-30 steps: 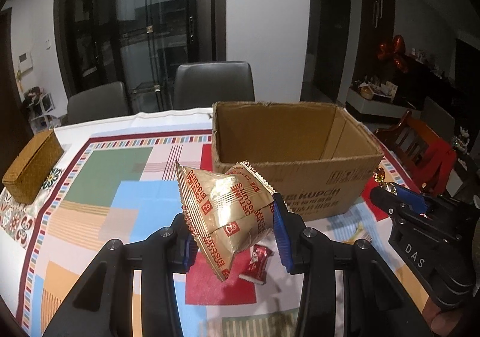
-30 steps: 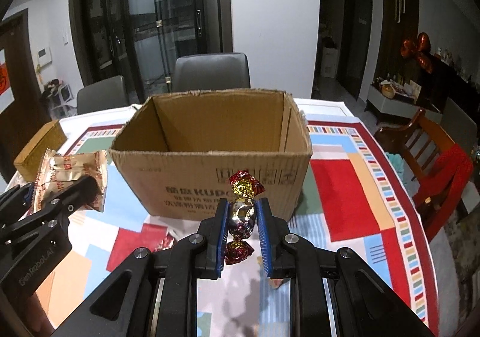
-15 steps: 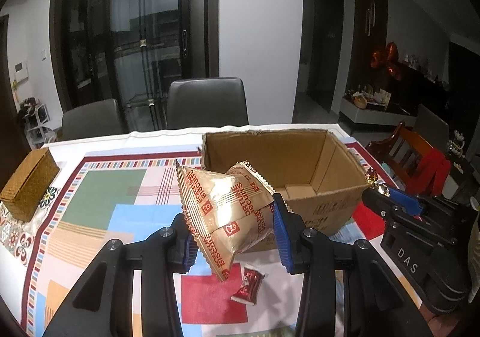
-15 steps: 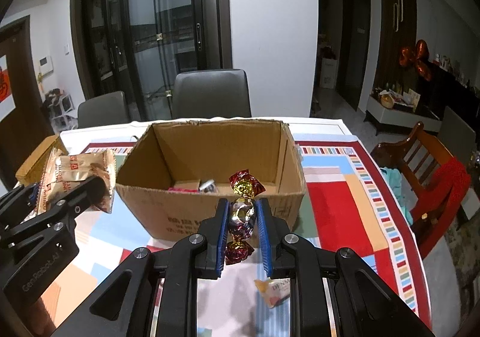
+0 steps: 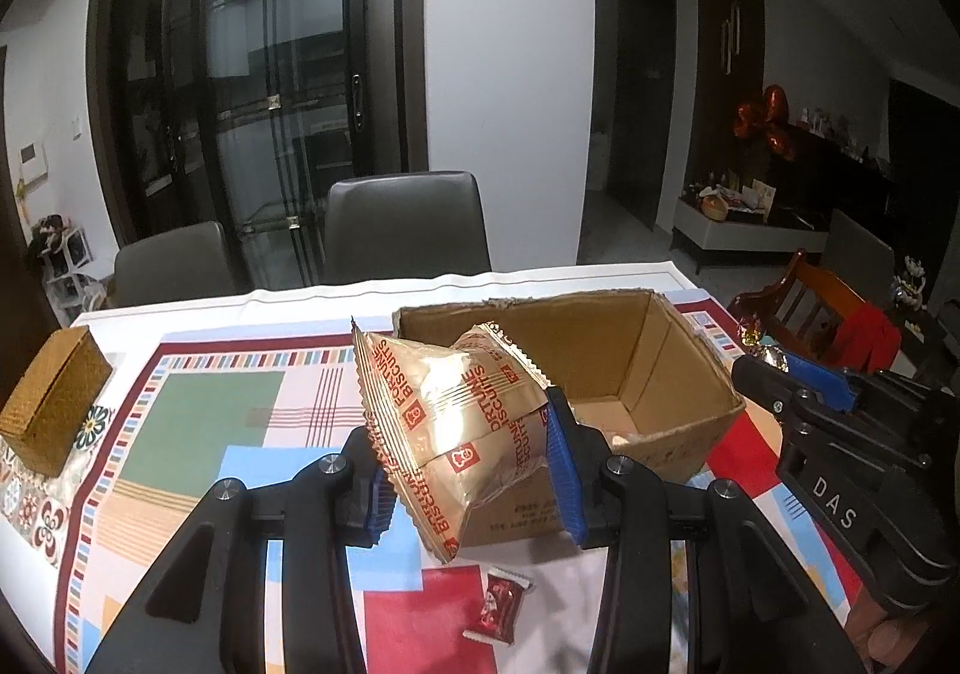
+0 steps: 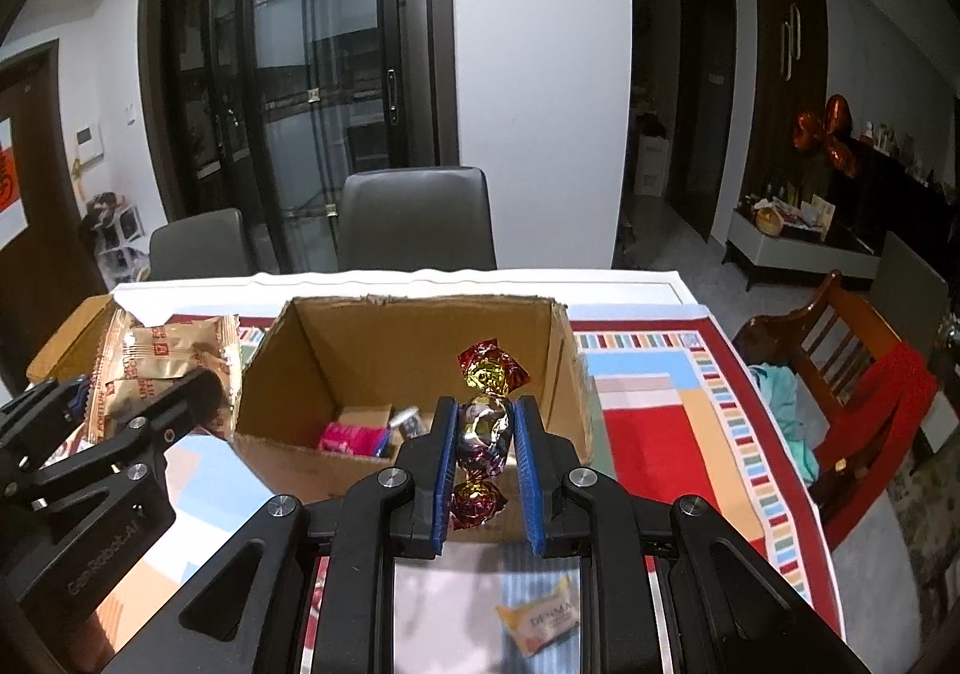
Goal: Organize snacks
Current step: 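Lift the pastry bag and red-gold candy and carry both over the box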
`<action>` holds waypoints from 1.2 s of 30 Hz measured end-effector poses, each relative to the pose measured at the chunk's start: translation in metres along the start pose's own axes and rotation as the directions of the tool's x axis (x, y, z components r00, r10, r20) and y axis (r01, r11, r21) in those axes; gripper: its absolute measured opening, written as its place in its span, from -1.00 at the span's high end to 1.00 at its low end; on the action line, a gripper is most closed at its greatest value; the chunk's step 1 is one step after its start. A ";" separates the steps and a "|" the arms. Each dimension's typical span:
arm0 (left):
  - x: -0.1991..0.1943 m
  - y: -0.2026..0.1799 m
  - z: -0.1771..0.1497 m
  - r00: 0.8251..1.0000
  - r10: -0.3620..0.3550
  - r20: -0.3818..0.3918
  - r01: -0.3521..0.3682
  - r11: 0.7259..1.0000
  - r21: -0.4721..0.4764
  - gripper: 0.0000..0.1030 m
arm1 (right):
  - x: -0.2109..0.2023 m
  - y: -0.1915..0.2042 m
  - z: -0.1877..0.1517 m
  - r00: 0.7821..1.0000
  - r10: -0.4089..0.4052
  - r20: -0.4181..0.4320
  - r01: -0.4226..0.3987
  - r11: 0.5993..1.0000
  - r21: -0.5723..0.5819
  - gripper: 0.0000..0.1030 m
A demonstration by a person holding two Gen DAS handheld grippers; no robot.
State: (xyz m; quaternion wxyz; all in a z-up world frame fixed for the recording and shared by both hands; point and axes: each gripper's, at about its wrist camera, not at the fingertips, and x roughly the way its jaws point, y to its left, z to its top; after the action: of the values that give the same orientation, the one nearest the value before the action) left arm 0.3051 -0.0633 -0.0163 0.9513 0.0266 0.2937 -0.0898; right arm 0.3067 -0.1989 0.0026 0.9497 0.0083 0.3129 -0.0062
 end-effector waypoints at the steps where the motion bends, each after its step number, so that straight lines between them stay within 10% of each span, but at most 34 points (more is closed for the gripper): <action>1: 0.001 0.000 0.001 1.000 -0.002 0.000 0.002 1.000 0.003 0.18 | 0.001 0.000 0.002 1.000 0.000 0.002 0.000 1.000 -0.001 0.61; 36: 0.077 0.007 0.025 0.995 -0.053 -0.083 0.055 0.998 0.031 0.18 | 0.063 0.006 0.043 0.999 0.007 -0.045 -0.009 0.999 -0.051 0.61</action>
State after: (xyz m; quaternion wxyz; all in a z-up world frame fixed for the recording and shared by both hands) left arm 0.3827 -0.0715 -0.0391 0.9350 0.0381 0.3318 -0.1192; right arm 0.3833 -0.1939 -0.0004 0.9424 -0.0145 0.3341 0.0057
